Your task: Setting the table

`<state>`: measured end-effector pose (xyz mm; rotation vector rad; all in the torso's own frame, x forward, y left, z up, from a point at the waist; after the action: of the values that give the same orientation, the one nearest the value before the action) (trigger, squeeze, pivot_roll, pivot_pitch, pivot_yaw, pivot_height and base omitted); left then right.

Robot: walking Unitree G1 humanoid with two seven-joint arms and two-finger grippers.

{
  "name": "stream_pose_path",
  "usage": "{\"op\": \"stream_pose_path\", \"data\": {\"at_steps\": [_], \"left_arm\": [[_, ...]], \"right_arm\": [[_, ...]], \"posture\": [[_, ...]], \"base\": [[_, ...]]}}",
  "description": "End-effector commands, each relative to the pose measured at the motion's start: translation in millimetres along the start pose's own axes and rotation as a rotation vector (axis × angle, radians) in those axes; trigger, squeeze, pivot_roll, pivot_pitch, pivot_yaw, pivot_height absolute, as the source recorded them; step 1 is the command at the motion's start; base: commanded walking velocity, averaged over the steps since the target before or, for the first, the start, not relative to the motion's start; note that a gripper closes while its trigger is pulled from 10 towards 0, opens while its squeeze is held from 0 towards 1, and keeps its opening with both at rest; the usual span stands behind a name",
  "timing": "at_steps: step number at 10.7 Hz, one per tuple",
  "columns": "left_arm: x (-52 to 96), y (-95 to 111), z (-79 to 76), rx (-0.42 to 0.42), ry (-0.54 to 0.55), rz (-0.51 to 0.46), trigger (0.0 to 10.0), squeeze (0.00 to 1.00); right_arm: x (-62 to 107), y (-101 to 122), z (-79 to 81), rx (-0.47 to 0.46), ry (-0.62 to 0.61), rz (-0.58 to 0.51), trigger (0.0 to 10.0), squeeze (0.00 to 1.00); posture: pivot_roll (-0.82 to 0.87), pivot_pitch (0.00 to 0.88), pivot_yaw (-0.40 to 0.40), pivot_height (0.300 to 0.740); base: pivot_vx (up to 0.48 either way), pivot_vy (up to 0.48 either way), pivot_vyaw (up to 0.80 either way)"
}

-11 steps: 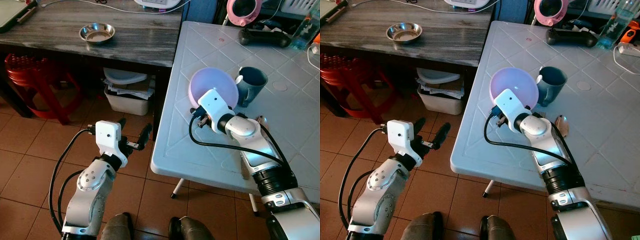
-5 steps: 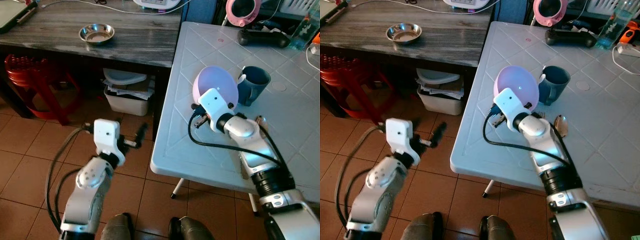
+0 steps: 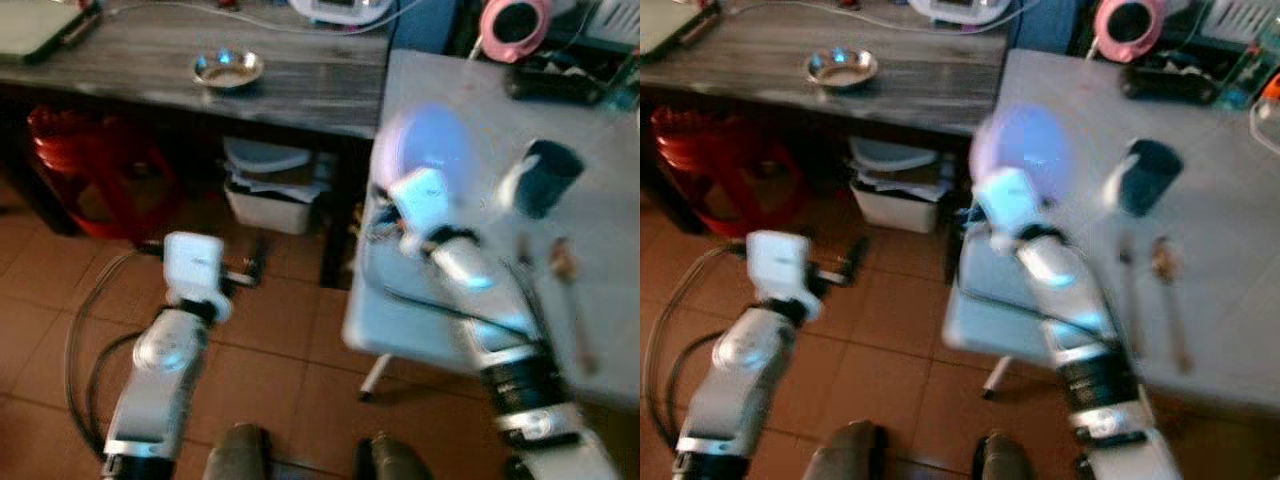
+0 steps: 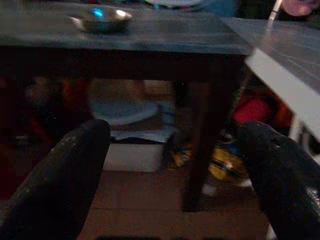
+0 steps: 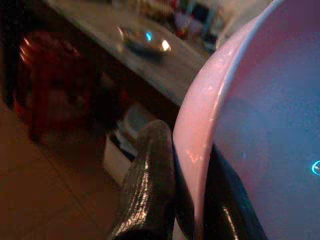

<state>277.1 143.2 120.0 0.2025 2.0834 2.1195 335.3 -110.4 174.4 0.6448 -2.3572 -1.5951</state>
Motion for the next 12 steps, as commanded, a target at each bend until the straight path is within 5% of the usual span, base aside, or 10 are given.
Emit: {"op": "stream_pose_path", "data": {"at_steps": [1,4,5,6,12], "left_arm": [[-0.3,-1.2,-5.1,0.005,-0.007,0.001,10.0,0.00],[-3.0,1.7,-3.0,-0.051,0.008,-0.020,10.0,0.00],[-3.8,2.1,-4.8,-0.056,-0.001,-0.024,10.0,0.00],[-5.1,3.8,-7.4,-0.067,-0.004,-0.031,10.0,0.00],[-6.2,2.7,-8.7,-0.058,0.000,-0.036,10.0,0.00]], "right_arm": [[6.2,0.2,-4.4,0.000,-0.023,-0.013,0.0,0.00],[16.5,1.7,2.6,-0.055,-0.100,-0.050,0.0,0.00],[17.5,2.2,2.6,-0.063,-0.115,-0.056,3.4,0.00],[19.9,3.2,6.3,-0.064,-0.115,-0.066,10.0,0.00],[22.3,1.6,10.0,-0.084,-0.124,-0.059,10.0,0.00]], "posture": [[0.00,0.151,-0.017,0.740],[-0.01,0.147,-0.019,0.740],[-0.01,0.145,-0.018,0.740],[-0.01,0.143,-0.017,0.740],[-0.01,0.146,-0.019,0.740]], "base": [[0.000,0.476,0.00],[0.197,0.398,0.00],[0.371,0.304,0.00],[0.405,0.255,0.00],[0.450,0.041,0.00]]}}
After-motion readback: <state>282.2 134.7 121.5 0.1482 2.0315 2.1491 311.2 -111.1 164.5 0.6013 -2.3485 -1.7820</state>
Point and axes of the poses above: a point about 5 cm out from each wrist's last joint towards the gripper, its own x axis pointing back from the gripper into the wrist, its own y axis along the axis of the wrist's last joint, z = x × y, the point moved 1 cm from there along -x, pointing out of the wrist towards the gripper, and after that the axes turned 1 degree about -x, right-handed, at the moved point
